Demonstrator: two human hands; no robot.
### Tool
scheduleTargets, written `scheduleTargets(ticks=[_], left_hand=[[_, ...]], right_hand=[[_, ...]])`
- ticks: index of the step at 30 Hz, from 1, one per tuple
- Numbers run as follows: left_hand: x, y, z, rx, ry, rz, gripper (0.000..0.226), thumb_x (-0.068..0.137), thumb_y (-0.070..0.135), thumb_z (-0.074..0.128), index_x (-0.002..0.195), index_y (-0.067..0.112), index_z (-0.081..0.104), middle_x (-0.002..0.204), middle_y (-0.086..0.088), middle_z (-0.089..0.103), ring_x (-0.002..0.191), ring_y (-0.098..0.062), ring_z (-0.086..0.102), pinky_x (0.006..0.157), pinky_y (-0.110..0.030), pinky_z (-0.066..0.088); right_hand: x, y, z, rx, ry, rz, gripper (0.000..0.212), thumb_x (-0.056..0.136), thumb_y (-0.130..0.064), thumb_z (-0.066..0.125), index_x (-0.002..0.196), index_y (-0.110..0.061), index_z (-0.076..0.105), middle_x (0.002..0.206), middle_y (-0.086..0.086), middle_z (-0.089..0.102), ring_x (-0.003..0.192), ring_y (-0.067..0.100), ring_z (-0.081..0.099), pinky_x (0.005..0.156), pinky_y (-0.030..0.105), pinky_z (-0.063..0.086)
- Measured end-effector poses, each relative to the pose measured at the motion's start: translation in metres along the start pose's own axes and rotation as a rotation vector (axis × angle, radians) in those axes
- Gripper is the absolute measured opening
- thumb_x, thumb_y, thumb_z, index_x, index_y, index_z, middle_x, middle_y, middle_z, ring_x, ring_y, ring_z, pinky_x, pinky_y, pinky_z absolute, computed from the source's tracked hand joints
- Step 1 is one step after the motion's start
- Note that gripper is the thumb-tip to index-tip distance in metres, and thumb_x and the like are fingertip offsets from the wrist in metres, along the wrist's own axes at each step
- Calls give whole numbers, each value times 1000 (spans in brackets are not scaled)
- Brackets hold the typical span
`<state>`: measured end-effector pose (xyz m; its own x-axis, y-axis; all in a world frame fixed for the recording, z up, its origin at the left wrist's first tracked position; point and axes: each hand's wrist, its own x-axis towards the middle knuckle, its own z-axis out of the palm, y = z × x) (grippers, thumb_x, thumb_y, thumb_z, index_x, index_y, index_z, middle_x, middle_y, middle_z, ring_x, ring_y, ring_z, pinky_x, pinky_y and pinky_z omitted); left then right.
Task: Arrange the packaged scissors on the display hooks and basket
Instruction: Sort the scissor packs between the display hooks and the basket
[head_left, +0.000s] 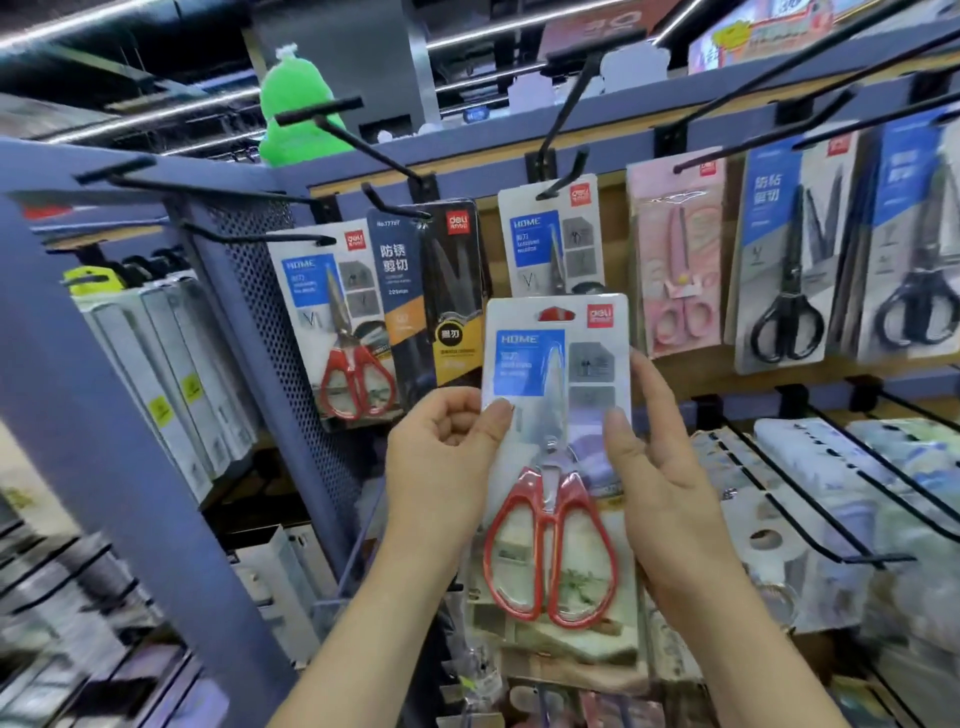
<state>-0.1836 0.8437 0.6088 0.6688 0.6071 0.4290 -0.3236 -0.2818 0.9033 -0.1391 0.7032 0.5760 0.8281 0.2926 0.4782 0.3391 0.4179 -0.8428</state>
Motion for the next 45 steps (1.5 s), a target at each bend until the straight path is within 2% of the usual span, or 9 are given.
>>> scheduleTargets(ticks=[4,7,15,19,24,31,34,39,45], left_hand=[[1,-7,-7,-33,96,14,8,92,13,66,87,17,62,77,-19,70,70,-26,59,71,-58,53],[3,-9,-8,-91,158,13,11,95,11,60,88,18,57,66,-3,69,65,-21,55,64,-43,46],[-1,11,-48,-100,307,166,11,98,14,56,92,22,52,79,3,73,74,-19,67,70,-43,54],[0,21,-72,-83,439,229,15,99,14,55,93,26,49,81,4,75,75,-14,68,69,-38,54],[9,39,-95,-72,555,270,16,100,12,53,93,26,47,75,7,71,61,-8,60,61,-30,47],[27,59,-108,82,452,270,41,100,10,49,117,48,46,104,1,73,82,-18,69,76,-41,55],[32,57,-115,306,376,245,51,101,14,45,135,50,44,127,7,63,101,-16,67,88,-48,56],[18,46,-120,758,196,213,44,99,41,46,142,33,49,141,5,48,129,-14,45,113,-37,35],[18,51,-110,845,-13,190,61,94,49,52,147,53,23,125,9,47,112,-13,53,97,-37,47]], right_hand=[[-2,2,-4,64,-103,30,52,94,-36,46,131,-71,36,143,-24,52,127,0,54,104,33,49],[-2,8,-1,-49,-10,-47,54,104,-18,44,131,-64,43,132,13,63,110,27,65,99,57,49],[9,-2,10,-210,33,-69,38,96,-2,52,80,-27,75,74,14,67,57,26,45,52,25,36],[7,-18,50,-271,-240,-132,13,90,-28,65,84,-25,76,70,-3,71,64,9,61,62,33,51],[15,-23,87,-348,-491,-124,30,89,-43,69,85,-15,76,83,0,75,82,20,70,79,49,55],[28,-31,108,-205,-456,-172,37,92,-31,66,62,-9,66,53,-6,57,53,6,48,53,25,40],[32,-29,110,-204,-457,-148,44,93,-34,65,67,1,63,64,23,56,57,19,47,57,33,40],[39,-23,117,-327,-350,-208,46,94,-36,63,64,-1,61,60,17,59,56,28,53,56,41,45],[58,-14,118,-379,-420,-79,40,100,-34,52,76,-7,69,72,14,69,72,31,66,70,50,54]])
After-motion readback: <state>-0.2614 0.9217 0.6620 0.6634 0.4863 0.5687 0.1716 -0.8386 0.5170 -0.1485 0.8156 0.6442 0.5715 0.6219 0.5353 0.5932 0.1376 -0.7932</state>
